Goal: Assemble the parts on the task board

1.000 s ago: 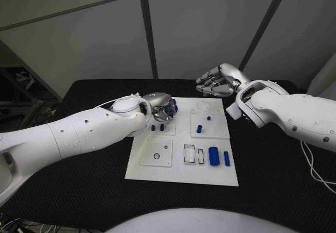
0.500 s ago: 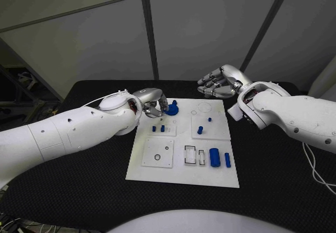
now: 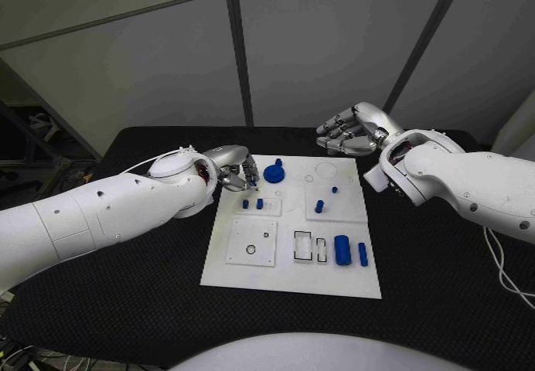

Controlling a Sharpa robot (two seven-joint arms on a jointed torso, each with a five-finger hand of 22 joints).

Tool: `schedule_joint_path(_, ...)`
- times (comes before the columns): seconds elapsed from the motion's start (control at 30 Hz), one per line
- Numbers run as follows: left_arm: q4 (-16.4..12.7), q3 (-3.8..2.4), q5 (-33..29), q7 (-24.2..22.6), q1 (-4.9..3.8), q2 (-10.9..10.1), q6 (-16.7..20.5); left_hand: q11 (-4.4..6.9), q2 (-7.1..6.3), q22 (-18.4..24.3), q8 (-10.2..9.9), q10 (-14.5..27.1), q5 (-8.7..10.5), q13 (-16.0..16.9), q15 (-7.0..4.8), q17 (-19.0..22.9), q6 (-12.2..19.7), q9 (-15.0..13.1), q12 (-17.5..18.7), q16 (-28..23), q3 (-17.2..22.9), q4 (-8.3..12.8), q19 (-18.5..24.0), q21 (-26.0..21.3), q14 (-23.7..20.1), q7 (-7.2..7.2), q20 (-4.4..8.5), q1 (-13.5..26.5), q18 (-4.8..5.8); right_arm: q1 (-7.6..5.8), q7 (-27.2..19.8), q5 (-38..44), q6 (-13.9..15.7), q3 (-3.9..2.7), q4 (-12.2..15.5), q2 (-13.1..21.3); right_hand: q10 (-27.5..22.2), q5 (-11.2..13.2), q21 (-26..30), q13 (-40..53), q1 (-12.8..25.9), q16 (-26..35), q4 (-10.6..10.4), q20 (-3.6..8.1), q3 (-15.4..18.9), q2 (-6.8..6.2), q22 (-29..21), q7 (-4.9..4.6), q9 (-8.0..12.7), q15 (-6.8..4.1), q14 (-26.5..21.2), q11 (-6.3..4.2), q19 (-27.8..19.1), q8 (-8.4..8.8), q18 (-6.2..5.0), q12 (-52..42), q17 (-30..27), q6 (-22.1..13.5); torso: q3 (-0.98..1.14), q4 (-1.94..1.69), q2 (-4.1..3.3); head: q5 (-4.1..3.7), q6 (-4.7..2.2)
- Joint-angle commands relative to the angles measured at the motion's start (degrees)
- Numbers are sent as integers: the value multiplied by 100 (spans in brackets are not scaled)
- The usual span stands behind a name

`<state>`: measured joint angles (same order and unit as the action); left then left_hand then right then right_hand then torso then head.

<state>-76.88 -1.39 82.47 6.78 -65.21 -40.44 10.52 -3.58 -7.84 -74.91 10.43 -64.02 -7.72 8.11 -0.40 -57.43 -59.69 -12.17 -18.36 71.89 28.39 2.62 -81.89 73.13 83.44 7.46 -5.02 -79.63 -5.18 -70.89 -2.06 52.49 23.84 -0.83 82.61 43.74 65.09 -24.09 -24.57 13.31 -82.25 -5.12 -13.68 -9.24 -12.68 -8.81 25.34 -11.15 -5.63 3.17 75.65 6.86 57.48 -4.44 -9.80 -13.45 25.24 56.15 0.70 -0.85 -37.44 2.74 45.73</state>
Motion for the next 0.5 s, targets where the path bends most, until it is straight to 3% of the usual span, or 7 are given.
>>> schedule_joint_path(0.03, 24, -6, -60, 58, 12, 28, -116, 1, -6, -658, -23, -32, -20, -2, -42, 5, -39, 5, 31, 10, 30, -13, -22, 18, -2, -17, -3, 50, 138, -10, -52, -12, -23, -3, 1, -3, -47, -32, 34, -7, 3, 21, 8, -19, -37, 27, -9, 2, -6, 10, -24, -10, 16, 11, -56, -5, -8, -36, 4, 4, -5, -2, 4)
schedule_joint_path(0.5, 126, -6, -58, 46, 71, 128, -114, 2, -7, -654, -27, -38, -18, -4, -42, 9, -44, 7, 39, 10, 30, -14, -16, 6, -3, -17, -4, 56, 135, -9, -55, -12, -22, -3, -2, -13, -47, -32, 34, -7, 3, 21, 8, -19, -37, 27, -9, 2, -6, 10, -24, -10, 16, 11, -56, -5, -8, -36, 7, -1, -2, -11, 26)
